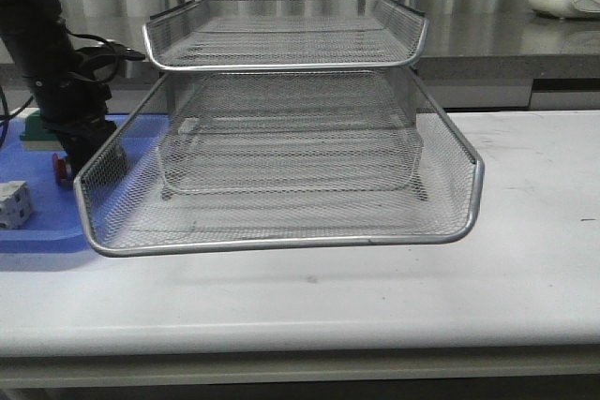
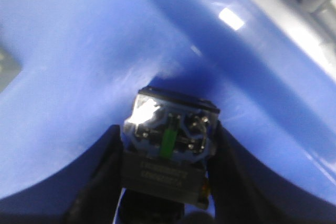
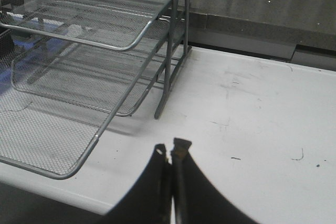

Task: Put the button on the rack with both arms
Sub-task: 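Lift the red-capped button out of the blue tray with the left gripper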

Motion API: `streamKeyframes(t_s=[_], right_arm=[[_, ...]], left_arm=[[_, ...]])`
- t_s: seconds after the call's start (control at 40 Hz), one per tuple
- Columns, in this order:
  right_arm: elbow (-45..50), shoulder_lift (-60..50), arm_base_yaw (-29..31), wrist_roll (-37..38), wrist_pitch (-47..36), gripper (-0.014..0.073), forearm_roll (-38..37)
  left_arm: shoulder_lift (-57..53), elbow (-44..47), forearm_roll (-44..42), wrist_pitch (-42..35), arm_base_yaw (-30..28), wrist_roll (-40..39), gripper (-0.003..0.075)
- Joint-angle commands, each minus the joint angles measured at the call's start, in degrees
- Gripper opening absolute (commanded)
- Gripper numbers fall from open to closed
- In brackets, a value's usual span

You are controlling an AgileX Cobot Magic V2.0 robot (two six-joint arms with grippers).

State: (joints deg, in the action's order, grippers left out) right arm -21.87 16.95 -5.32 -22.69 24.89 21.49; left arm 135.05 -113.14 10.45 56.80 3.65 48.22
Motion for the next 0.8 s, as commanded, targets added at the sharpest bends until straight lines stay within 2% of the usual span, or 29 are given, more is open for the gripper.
streamKeyframes(t_s=[0.0, 0.35, 0.68, 0.78], right_arm=[[-1.43, 0.44, 0.00, 0.18, -4.65, -0.0060, 0.39], [-1.43, 0.44, 0.00, 0.18, -4.65, -0.0060, 0.39], [-1.43, 0.44, 0.00, 0.18, -4.65, -0.0060, 0.39], [-1.43, 0.44, 0.00, 0.18, -4.65, -0.0060, 0.39]], left_arm=[[-3.79, -1.71, 1.10, -0.46, -1.30, -0.60, 0.0187], [-4.02, -5.97, 3.50, 3.75, -3.73, -1.91, 0.0177], [-4.11, -15.84, 3.26, 17.34, -5.44, -8.30, 0.0177], [-5.22, -16.85, 0.50, 17.29, -5.56, -11.44, 0.0177]])
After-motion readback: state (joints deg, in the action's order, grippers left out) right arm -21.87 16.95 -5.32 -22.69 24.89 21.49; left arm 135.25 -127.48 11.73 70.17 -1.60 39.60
